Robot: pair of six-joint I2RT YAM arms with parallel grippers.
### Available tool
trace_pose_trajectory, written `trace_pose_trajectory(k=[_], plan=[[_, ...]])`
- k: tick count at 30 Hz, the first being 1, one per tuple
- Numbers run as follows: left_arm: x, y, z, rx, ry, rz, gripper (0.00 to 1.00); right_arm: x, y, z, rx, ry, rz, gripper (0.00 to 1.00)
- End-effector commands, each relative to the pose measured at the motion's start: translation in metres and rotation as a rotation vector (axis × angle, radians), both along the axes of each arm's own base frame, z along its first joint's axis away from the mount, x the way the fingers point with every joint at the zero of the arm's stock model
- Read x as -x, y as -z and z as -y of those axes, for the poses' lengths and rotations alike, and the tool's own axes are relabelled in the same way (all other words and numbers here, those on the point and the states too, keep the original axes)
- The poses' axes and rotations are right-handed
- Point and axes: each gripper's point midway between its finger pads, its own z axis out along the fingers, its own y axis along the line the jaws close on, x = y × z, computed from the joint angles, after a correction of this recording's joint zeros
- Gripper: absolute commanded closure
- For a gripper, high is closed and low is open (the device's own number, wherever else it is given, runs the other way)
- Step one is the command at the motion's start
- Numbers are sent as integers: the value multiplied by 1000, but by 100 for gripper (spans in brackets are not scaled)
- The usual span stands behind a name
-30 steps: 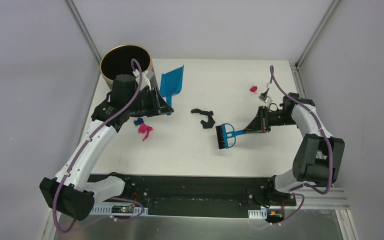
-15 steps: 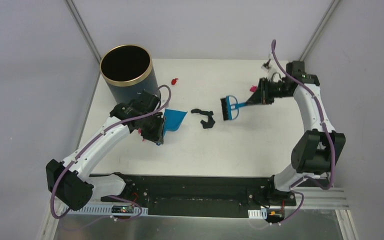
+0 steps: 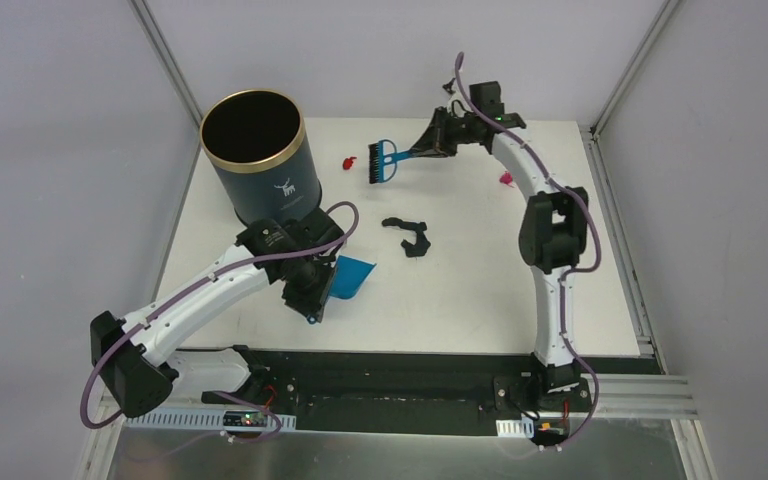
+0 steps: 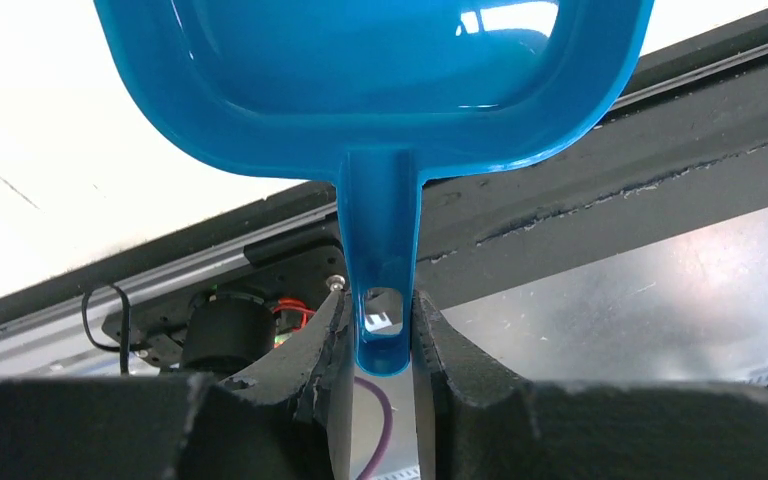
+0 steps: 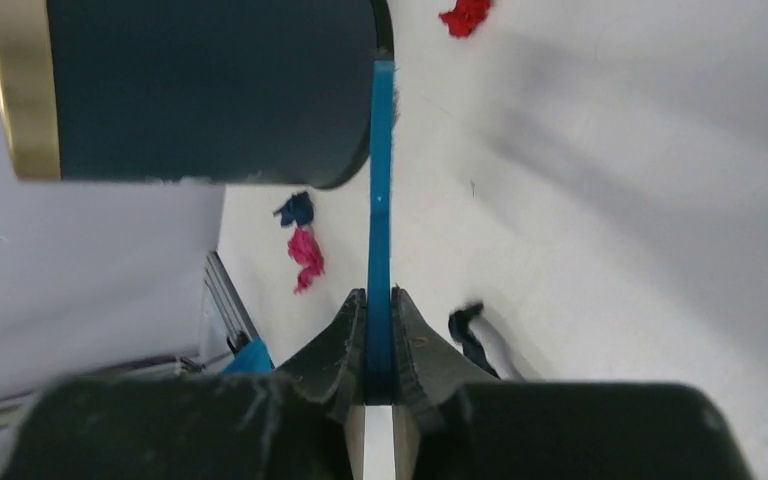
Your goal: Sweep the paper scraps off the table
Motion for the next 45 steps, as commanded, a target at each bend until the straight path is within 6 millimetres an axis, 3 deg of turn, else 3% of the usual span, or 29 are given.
trace_pose_trajectory(k=[1,3,4,5,8,11,14,15,16,22,27,32,39,45], plan=[[6,-17,-8,7,-64,24,100,-59,-31,-44,-205,157,2,100],[9,-17,-8,5,-70,10,100,-75,-28,-59,-282,223,7,100],[10,-17,-8,5,-71,0,100,-79,-33,-65,-321,203,90,100],[10,-17,-8,1,-72,-7,100,-95,-31,-68,-364,298,63,100],[8,-15,-7,-27,-74,-24,100,-117,-28,-87,-435,346,10,100],[5,-12,-4,-53,-83,-45,100,-130,-12,-94,-433,417,8,100],[0,-9,2,-76,-93,-61,100,-128,14,-101,-384,425,-68,100],[-2,-8,4,-84,-97,-62,100,-143,19,-95,-400,548,-125,100],[-4,-7,6,-94,-96,-68,100,-144,31,-95,-379,594,-178,100],[-9,-2,17,-125,-76,-85,100,-137,59,-103,-299,671,-268,100],[-9,-2,18,-140,-81,-63,100,-128,63,-106,-248,677,-269,100],[-1,-12,18,-99,-109,-28,100,-106,82,-111,-168,641,-303,100],[6,-28,4,-50,-152,52,100,-45,124,-94,23,576,-450,100],[16,-28,-9,-19,-178,91,100,12,122,-58,173,540,-472,100]])
